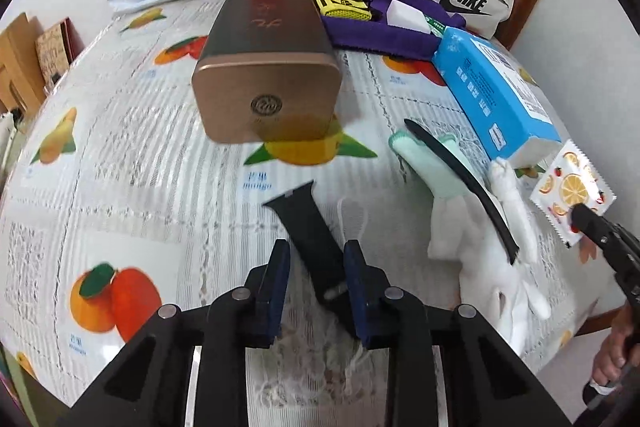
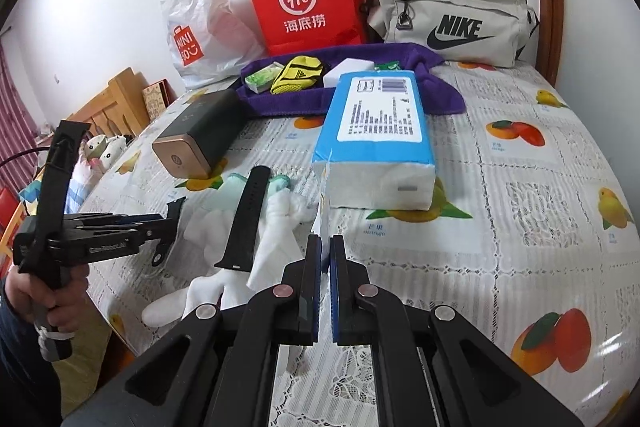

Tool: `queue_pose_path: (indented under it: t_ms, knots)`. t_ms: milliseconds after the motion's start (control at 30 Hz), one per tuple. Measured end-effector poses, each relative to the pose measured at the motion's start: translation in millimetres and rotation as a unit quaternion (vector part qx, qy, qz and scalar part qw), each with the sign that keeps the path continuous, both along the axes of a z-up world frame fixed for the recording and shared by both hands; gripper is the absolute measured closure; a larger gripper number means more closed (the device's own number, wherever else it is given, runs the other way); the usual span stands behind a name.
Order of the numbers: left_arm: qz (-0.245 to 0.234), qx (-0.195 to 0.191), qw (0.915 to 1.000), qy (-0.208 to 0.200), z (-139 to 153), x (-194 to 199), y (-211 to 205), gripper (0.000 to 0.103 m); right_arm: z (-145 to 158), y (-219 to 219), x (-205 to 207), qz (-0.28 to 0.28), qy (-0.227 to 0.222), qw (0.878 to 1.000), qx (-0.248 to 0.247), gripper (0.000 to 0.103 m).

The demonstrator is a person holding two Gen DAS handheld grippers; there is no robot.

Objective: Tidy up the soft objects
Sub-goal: 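Grasp the black watch strap with the left tool while the right tool holds the packet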

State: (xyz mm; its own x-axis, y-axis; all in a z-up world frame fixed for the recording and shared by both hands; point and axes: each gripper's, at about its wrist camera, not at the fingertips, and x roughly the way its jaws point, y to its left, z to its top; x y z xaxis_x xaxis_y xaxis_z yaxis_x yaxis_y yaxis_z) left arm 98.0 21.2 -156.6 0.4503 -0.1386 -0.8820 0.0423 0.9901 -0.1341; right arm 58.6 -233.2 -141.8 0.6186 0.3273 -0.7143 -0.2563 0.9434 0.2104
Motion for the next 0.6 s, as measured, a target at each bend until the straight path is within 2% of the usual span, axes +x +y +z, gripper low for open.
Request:
queue_pose_path:
  t_ms: [67, 133, 300, 400, 533, 600]
  knots:
    - [0.008, -0.015, 0.9999, 0.005, 0, 0, 3, 0.071, -3, 0, 1, 0.000, 0.004, 1.000, 0.001, 0.099]
    - [0.014, -0.021, 0.9997, 0.002, -2, 0, 4, 0.071, -3, 1, 1, 0.002, 0.005, 1.000, 0.003, 0.099]
    - [-0.001, -0.002, 1.0000, -0.008, -4, 4, -12, 0.071, -1, 4, 1, 0.007, 0.004, 1.000, 0.000, 0.099]
    - [-0.012, 0.032, 0.9990, -0.029, -5, 5, -21, 0.078, -1, 3, 1, 0.006, 0.003, 1.000, 0.000, 0.099]
    - [-0.005, 0.014, 0.9994, -0.032, 1, 6, -9, 0.082, -1, 1, 0, 0.004, 0.005, 1.000, -0.002, 0.099]
    - [0.002, 0.020, 0.9991, -0.037, 6, 4, 0, 0.082, -1, -1, 0, 0.001, 0.004, 1.000, -0.003, 0.099]
